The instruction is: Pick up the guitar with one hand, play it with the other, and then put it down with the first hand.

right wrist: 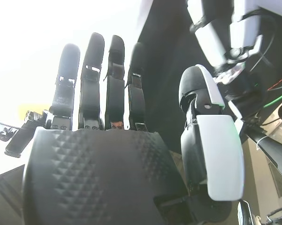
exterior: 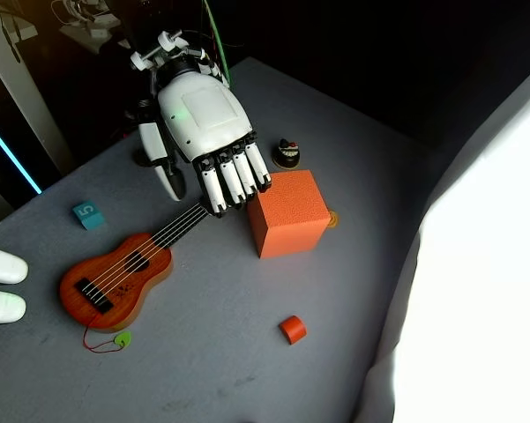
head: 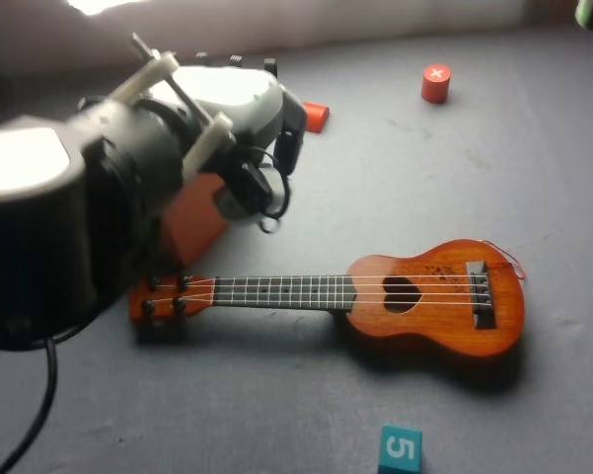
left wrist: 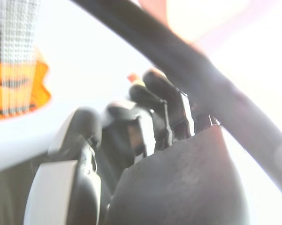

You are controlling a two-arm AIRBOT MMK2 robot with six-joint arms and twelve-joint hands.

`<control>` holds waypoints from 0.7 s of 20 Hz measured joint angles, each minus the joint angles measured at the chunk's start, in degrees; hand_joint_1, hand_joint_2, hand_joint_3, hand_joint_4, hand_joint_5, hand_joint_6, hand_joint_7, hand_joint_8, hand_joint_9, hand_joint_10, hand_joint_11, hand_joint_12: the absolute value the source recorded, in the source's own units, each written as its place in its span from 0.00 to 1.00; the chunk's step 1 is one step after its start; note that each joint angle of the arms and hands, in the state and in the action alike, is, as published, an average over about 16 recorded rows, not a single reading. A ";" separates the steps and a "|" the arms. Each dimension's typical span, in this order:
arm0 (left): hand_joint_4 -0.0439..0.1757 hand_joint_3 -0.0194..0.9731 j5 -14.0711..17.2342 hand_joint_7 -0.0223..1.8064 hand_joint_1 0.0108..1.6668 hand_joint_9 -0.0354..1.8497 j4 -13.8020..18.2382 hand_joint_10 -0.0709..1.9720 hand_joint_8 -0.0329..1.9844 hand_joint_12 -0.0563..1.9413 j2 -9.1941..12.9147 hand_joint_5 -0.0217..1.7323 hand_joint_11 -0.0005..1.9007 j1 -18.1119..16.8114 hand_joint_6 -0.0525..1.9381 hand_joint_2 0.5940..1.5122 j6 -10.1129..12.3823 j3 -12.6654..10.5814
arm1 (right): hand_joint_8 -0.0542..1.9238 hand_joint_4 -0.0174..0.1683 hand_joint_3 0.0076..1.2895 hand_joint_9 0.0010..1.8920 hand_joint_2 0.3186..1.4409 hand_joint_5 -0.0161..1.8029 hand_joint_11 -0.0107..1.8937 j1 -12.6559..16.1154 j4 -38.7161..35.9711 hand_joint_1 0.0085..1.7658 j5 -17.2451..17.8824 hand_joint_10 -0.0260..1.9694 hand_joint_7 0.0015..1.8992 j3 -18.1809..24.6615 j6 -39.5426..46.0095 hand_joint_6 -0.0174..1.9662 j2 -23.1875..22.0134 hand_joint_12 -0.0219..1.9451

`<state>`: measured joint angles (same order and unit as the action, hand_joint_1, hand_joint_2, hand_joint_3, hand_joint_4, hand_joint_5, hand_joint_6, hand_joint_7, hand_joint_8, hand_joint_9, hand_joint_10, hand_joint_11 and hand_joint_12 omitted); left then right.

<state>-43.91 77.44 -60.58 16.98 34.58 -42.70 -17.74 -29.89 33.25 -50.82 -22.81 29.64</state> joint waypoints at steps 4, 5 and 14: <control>0.35 0.31 1.71 0.29 0.53 0.25 -7.27 0.95 0.89 0.98 1.59 0.28 0.18 -6.75 0.88 0.70 -9.04 -0.86 | 0.61 0.28 0.01 0.23 0.86 0.30 0.14 0.00 -0.11 0.39 0.04 0.77 0.32 0.07 0.00 0.62 0.00 0.93; 0.35 0.35 2.10 0.30 0.56 0.26 -9.07 0.96 0.91 0.98 1.92 0.29 0.20 -8.26 0.91 0.70 -11.25 -1.11 | 0.66 0.30 0.01 0.23 0.86 0.31 0.15 0.00 -0.14 0.40 0.06 0.82 0.32 0.09 0.00 0.67 0.00 0.95; 0.24 0.65 4.33 0.36 0.63 0.33 -20.56 0.97 0.92 0.98 3.86 0.30 0.27 -17.47 0.94 0.54 -27.48 -2.84 | 0.83 0.35 0.01 0.28 0.88 0.35 0.22 0.00 -0.51 0.49 0.13 0.91 0.34 0.24 0.00 0.80 -0.05 0.98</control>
<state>-39.58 56.87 -56.72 -0.49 7.09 -45.54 -17.74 -30.40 33.37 -50.57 -22.81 29.60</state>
